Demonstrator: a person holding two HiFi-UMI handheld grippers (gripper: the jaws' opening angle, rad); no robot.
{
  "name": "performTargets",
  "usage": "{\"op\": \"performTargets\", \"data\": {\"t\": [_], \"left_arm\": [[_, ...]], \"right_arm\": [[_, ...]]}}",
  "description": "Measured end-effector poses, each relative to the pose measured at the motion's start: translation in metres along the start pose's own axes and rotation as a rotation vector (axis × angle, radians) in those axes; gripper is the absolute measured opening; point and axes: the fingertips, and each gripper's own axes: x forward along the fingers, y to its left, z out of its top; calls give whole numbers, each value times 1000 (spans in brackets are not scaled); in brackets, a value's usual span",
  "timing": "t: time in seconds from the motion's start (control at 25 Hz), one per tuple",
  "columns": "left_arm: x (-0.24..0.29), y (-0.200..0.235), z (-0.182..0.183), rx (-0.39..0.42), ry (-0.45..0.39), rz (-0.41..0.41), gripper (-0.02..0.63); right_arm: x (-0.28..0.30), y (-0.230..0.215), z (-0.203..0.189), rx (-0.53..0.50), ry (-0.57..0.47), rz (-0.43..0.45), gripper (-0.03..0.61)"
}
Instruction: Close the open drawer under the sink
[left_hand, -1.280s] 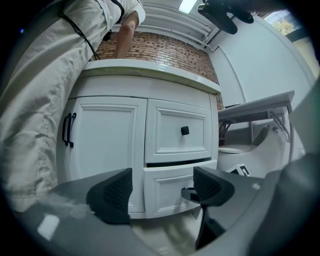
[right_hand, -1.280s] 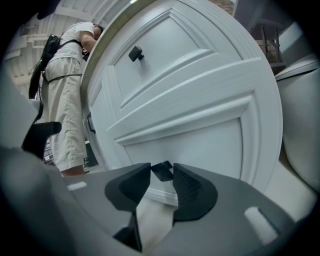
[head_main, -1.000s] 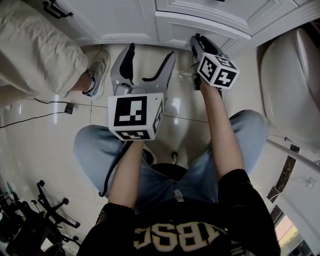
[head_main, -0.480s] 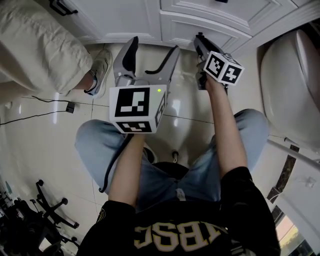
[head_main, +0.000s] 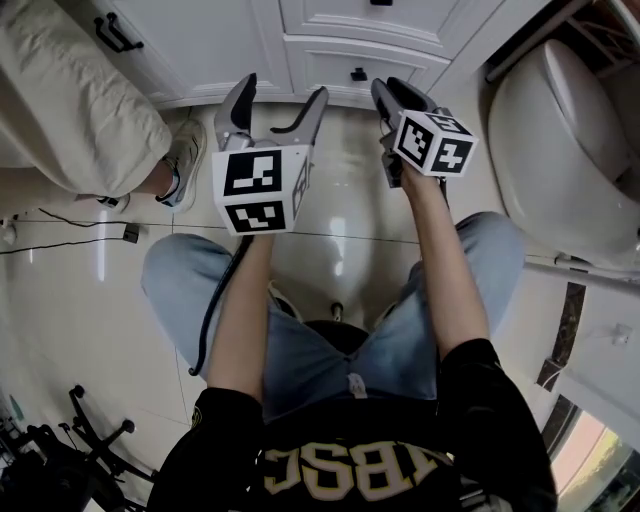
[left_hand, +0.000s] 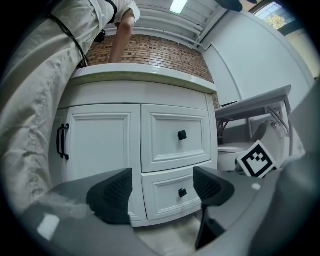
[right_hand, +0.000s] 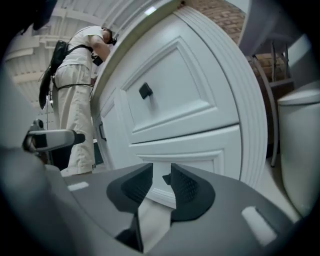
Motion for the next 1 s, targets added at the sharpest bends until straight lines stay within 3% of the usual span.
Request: {"op": "performTargets", "data": {"t": [0.16, 0.32, 0.36, 0.44, 0.48, 0.68, 1.0], "left_arm": [[-6, -12, 8, 5, -20, -12, 385], [-7, -33, 16, 28, -38, -39, 386], [-8, -37, 18, 32, -44, -48, 386], [-10, -43, 21, 35, -52, -60, 386], [-12, -46, 23, 35, -56, -65, 387], [-19, -62, 28, 44, -71, -81, 385], [-20, -85, 37, 49, -92, -109, 385]], "right_arm": [[-36, 14, 26, -120, -59, -20, 113], [-70, 23, 54, -192, -147, -64, 165], [-79, 24, 62, -206, -174, -87, 196], [-93, 27, 72, -256, -205, -137, 416], [-99, 29, 74, -285, -207, -148, 442], [-128, 37, 75, -296, -220, -129, 442], [-161, 31, 81, -285, -255, -237, 437]]}}
